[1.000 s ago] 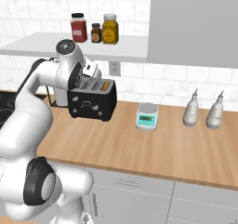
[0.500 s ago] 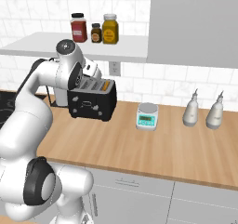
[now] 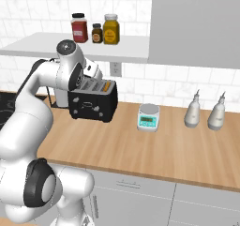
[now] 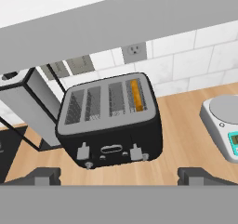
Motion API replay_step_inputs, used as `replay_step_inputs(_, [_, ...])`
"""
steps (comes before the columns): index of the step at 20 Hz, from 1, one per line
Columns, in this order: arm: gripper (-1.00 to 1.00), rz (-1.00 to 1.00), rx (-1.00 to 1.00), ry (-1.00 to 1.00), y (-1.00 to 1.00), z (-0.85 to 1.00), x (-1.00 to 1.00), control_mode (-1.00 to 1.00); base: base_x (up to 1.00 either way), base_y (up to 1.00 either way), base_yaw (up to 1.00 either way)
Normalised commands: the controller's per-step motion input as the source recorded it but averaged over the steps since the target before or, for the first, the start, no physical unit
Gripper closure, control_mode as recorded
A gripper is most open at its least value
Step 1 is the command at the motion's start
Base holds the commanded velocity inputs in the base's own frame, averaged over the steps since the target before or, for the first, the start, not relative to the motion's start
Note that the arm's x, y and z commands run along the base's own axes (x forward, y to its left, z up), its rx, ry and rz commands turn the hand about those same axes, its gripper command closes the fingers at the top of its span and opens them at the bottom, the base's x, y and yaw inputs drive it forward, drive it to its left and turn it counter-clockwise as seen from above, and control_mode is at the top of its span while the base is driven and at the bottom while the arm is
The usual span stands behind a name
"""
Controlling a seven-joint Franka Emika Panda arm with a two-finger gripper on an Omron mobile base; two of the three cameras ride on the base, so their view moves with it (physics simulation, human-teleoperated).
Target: Start the toaster. Once the lever pops up, take the bread to the plate on the dining counter.
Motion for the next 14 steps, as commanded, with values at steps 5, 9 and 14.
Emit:
replay_step_inputs(5, [-1.00, 0.00, 0.00, 0.00, 0.00, 0.00, 0.00, -1.00, 0.00, 0.00, 0.00])
replay_step_inputs(9, [-1.00, 0.00, 0.00, 0.00, 0.00, 0.00, 0.00, -1.00, 0.00, 0.00, 0.00])
replay_step_inputs(14, [-1.00, 0.00, 0.00, 0.00, 0.00, 0.00, 0.00, -1.00, 0.00, 0.00, 0.00])
